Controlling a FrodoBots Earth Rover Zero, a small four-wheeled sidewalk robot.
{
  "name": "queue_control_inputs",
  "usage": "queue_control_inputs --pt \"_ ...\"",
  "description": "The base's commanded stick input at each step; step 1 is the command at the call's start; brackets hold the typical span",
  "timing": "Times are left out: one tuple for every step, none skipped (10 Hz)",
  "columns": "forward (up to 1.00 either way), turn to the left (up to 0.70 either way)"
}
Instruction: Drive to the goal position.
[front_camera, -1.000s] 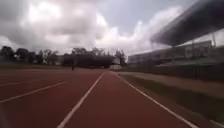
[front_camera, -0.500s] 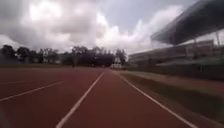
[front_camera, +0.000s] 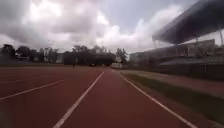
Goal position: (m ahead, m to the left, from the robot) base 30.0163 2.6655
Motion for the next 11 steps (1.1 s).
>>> queue_control_inputs --pt "0.7 0.0" --pt "0.7 0.0" --pt "0.7 0.0" --pt "0.7 0.0" --pt "0.7 0.0" --pt "0.7 0.0" --pt "0.7 0.0" --pt "0.7 0.0" --pt "0.7 0.0" --pt "0.7 0.0" --pt "0.7 0.0"
